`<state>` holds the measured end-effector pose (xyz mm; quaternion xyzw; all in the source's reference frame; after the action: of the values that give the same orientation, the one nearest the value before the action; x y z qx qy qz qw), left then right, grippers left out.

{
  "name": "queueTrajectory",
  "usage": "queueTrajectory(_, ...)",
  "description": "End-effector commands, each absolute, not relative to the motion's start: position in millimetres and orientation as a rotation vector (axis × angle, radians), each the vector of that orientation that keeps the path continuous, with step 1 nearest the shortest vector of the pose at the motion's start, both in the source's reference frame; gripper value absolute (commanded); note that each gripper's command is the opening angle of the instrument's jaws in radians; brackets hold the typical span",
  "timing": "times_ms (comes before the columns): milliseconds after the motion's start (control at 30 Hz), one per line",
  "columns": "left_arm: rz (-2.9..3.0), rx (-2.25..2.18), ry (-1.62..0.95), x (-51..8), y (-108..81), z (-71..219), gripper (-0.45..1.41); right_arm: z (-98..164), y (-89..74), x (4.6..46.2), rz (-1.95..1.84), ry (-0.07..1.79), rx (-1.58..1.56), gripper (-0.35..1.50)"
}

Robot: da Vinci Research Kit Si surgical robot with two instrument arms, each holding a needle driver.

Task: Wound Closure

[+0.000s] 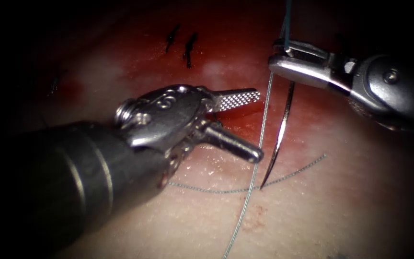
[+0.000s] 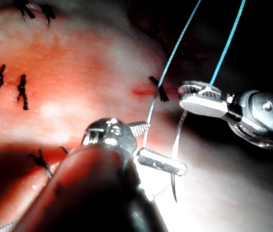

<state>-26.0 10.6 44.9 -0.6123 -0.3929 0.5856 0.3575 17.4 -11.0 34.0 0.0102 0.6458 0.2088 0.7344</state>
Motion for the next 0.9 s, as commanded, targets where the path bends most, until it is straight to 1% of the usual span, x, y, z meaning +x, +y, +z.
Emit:
queueTrajectory(33,1.507,-1.575,-1.018,-26.7,10.7,45.6,1.10,34.6,-11.2,18.1,0.464,1.433,0.030,-0.35)
queueTrajectory(167,1.485,-1.563,-1.041,-27.4,10.9,46.1,1.10,34.6,-11.1,18.5,0.442,1.480,0.014,-0.35)
queueTrajectory(367,1.444,-1.515,-1.083,-28.8,10.3,47.5,1.04,34.3,-11.2,19.2,0.397,1.511,-0.029,-0.35)
queueTrajectory(433,1.416,-1.484,-1.123,-29.2,9.8,47.9,0.98,34.2,-11.2,19.3,0.398,1.535,-0.062,-0.35)
queueTrajectory(500,1.382,-1.450,-1.159,-29.1,9.6,48.1,0.76,34.1,-11.2,19.3,0.389,1.548,-0.068,-0.35)
queueTrajectory(533,1.366,-1.434,-1.175,-29.0,9.6,48.1,0.61,34.1,-11.1,19.3,0.384,1.550,-0.070,-0.35)
queueTrajectory(567,1.358,-1.425,-1.184,-28.9,9.6,48.1,0.54,34.0,-11.1,19.3,0.384,1.550,-0.070,-0.35)
queueTrajectory(667,1.317,-1.382,-1.222,-28.5,9.7,48.2,0.04,33.8,-11.2,19.4,0.387,1.553,-0.070,-0.35)
queueTrajectory(700,1.296,-1.360,-1.240,-28.4,9.8,48.3,-0.40,33.7,-11.2,19.4,0.388,1.555,-0.072,-0.35)
queueTrajectory(733,1.288,-1.352,-1.248,-28.4,9.9,48.4,-0.45,33.7,-11.2,19.5,0.389,1.555,-0.072,-0.35)
queueTrajectory(900,1.268,-1.331,-1.270,-28.1,10.1,48.6,-0.45,33.7,-11.3,19.4,0.388,1.556,-0.071,-0.35)
